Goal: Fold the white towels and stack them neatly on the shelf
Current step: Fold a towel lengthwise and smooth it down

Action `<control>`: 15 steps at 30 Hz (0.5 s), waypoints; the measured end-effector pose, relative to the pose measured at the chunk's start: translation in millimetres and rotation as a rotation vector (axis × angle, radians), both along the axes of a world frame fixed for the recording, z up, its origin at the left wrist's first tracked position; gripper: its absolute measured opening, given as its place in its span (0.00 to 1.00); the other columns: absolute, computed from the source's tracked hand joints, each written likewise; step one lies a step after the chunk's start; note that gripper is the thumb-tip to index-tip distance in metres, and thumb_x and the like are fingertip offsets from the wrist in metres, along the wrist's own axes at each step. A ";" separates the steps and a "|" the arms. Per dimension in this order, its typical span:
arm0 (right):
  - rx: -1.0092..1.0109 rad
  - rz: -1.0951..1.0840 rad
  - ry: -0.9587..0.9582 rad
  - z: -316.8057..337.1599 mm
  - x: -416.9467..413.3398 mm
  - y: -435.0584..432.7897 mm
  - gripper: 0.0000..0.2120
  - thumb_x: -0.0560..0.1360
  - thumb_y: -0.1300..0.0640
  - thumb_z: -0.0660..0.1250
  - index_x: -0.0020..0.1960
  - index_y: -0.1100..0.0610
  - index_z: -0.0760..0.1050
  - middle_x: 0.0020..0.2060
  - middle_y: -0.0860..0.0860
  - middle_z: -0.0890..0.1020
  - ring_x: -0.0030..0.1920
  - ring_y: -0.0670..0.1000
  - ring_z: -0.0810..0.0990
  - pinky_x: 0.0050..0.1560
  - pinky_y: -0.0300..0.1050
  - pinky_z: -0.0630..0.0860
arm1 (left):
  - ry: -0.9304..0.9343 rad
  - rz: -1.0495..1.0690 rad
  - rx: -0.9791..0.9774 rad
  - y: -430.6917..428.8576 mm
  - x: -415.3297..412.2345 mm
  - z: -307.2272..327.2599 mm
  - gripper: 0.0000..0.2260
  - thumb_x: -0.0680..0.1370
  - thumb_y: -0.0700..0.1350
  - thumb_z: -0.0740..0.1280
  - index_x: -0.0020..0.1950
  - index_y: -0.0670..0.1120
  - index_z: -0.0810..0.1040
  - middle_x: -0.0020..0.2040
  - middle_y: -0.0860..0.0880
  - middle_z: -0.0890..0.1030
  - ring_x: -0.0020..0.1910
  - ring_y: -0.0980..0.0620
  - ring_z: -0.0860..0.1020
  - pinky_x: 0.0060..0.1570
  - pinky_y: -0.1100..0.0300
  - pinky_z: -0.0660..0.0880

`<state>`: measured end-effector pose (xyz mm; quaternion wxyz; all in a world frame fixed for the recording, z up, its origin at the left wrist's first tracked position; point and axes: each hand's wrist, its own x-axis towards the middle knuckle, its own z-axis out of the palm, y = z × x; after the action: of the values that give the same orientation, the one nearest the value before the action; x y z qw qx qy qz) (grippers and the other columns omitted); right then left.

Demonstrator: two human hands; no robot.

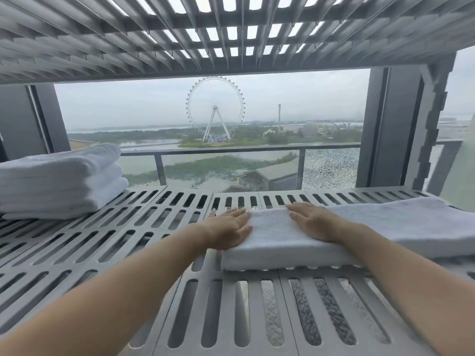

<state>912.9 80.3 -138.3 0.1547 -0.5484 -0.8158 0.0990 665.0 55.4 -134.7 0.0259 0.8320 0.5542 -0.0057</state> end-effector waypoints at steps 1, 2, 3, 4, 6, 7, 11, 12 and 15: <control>0.041 -0.001 0.117 -0.7 -1.4 -1.2 0.21 0.81 0.50 0.51 0.72 0.54 0.63 0.73 0.51 0.63 0.73 0.49 0.58 0.71 0.44 0.51 | -0.010 0.008 0.010 1.1 7.6 5.5 0.24 0.81 0.54 0.47 0.76 0.48 0.50 0.77 0.51 0.49 0.76 0.53 0.47 0.72 0.42 0.45; 0.102 -0.015 0.231 -0.8 -4.2 -2.2 0.19 0.81 0.52 0.52 0.69 0.56 0.66 0.71 0.53 0.66 0.71 0.50 0.62 0.68 0.43 0.55 | -0.036 0.004 0.032 1.5 19.4 10.2 0.24 0.81 0.53 0.49 0.76 0.48 0.52 0.77 0.51 0.52 0.76 0.52 0.48 0.72 0.41 0.46; 0.159 -0.036 0.300 -0.4 -7.4 -3.6 0.18 0.80 0.55 0.52 0.68 0.58 0.68 0.69 0.54 0.69 0.69 0.51 0.65 0.67 0.42 0.57 | -0.067 -0.012 0.064 0.8 34.6 13.2 0.23 0.81 0.52 0.50 0.76 0.48 0.54 0.77 0.51 0.54 0.75 0.52 0.50 0.72 0.40 0.47; 0.196 -0.052 0.324 0.1 -10.1 -4.0 0.17 0.80 0.57 0.53 0.66 0.59 0.70 0.68 0.54 0.70 0.68 0.52 0.66 0.66 0.41 0.59 | -0.097 -0.036 0.103 -1.0 51.1 14.7 0.23 0.81 0.52 0.51 0.76 0.48 0.55 0.77 0.51 0.55 0.75 0.52 0.52 0.72 0.41 0.48; 0.213 -0.055 0.298 -0.7 -8.4 -1.6 0.18 0.79 0.59 0.54 0.67 0.60 0.69 0.68 0.55 0.70 0.68 0.52 0.66 0.67 0.40 0.58 | -0.147 -0.087 0.147 -5.1 80.2 10.0 0.24 0.81 0.54 0.51 0.75 0.48 0.56 0.76 0.50 0.57 0.75 0.52 0.53 0.72 0.44 0.51; 0.186 -0.057 0.259 -1.5 -1.7 0.3 0.19 0.78 0.59 0.54 0.68 0.60 0.68 0.69 0.55 0.69 0.69 0.52 0.65 0.68 0.40 0.57 | -0.144 -0.107 0.143 -6.2 89.5 4.2 0.24 0.81 0.55 0.50 0.76 0.49 0.55 0.77 0.51 0.55 0.75 0.52 0.52 0.73 0.45 0.50; -0.008 -0.163 -0.168 -4.7 61.2 6.6 0.24 0.79 0.42 0.46 0.74 0.45 0.52 0.75 0.45 0.52 0.75 0.49 0.49 0.72 0.58 0.45 | -0.054 -0.138 0.083 -8.2 87.0 -12.7 0.24 0.81 0.58 0.45 0.76 0.54 0.47 0.77 0.54 0.46 0.75 0.56 0.44 0.74 0.47 0.43; -0.046 -0.199 -0.221 -5.0 80.1 6.7 0.25 0.78 0.39 0.43 0.74 0.42 0.49 0.75 0.43 0.49 0.75 0.49 0.46 0.71 0.62 0.43 | -0.035 -0.139 0.074 -8.3 84.1 -12.5 0.24 0.81 0.58 0.44 0.76 0.54 0.46 0.77 0.54 0.45 0.75 0.56 0.43 0.74 0.48 0.43; -0.093 -0.225 -0.237 -4.6 117.8 5.7 0.27 0.77 0.36 0.40 0.74 0.41 0.45 0.76 0.45 0.46 0.75 0.49 0.43 0.71 0.64 0.40 | -0.001 -0.121 0.007 -5.0 89.4 -4.3 0.24 0.81 0.56 0.47 0.76 0.53 0.46 0.77 0.52 0.44 0.75 0.54 0.42 0.74 0.49 0.42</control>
<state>1030.7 86.0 -142.9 0.0421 -0.6508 -0.7562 0.0535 754.4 50.4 -139.0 0.0230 0.8640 0.5029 -0.0051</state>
